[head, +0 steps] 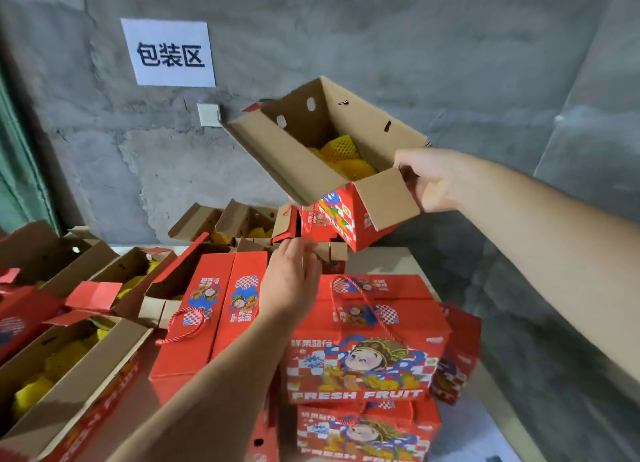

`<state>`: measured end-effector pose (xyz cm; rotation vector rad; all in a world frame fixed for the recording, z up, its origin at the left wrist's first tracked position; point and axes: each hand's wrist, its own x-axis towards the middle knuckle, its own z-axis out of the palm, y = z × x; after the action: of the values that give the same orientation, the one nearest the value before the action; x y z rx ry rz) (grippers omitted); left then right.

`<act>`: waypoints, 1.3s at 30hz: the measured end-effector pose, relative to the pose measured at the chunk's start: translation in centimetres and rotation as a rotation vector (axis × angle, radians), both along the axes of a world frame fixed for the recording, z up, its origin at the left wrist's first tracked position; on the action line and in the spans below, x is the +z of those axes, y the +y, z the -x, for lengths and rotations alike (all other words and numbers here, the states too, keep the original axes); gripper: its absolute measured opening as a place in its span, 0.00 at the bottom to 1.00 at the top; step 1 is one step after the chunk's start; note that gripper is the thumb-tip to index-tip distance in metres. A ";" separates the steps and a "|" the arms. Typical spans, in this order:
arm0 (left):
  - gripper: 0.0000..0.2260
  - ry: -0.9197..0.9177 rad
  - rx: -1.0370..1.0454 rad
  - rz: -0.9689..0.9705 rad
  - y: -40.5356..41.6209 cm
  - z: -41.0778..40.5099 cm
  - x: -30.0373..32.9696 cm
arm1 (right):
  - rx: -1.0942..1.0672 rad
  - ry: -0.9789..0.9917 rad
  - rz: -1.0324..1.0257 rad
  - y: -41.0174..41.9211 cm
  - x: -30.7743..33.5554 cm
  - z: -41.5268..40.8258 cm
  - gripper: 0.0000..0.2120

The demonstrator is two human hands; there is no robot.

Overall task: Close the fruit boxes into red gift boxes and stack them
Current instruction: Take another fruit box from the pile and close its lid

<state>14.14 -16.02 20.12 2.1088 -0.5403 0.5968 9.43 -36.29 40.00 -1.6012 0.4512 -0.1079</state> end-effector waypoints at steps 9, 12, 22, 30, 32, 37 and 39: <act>0.13 0.322 0.050 0.941 7.7 5.4 7.8 | 0.197 0.014 0.252 1.0 4.0 12.1 0.05; 0.13 0.470 -0.129 1.247 9.7 9.3 8.6 | 0.278 0.002 0.320 1.2 4.4 15.7 0.05; 0.16 0.253 0.082 1.293 12.5 27.4 6.4 | 0.505 0.143 0.601 1.6 0.0 24.0 0.11; 0.17 0.415 0.095 1.147 15.1 38.8 -5.6 | 0.659 0.399 0.662 4.3 -13.7 28.4 0.11; 0.21 0.462 0.178 1.103 15.8 40.8 -9.3 | 0.663 0.371 0.727 5.1 -18.8 29.3 0.06; 0.10 0.637 0.155 1.156 17.2 42.6 -13.6 | 0.679 0.431 0.735 6.9 -29.2 30.7 0.06; 0.12 0.683 0.123 1.141 18.1 41.8 -14.4 | 0.686 0.444 0.739 7.7 -31.0 29.9 0.10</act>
<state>-27.67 2.03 5.75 1.1099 0.2970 0.1248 -20.50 -28.59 8.97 -2.4395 0.1698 0.6859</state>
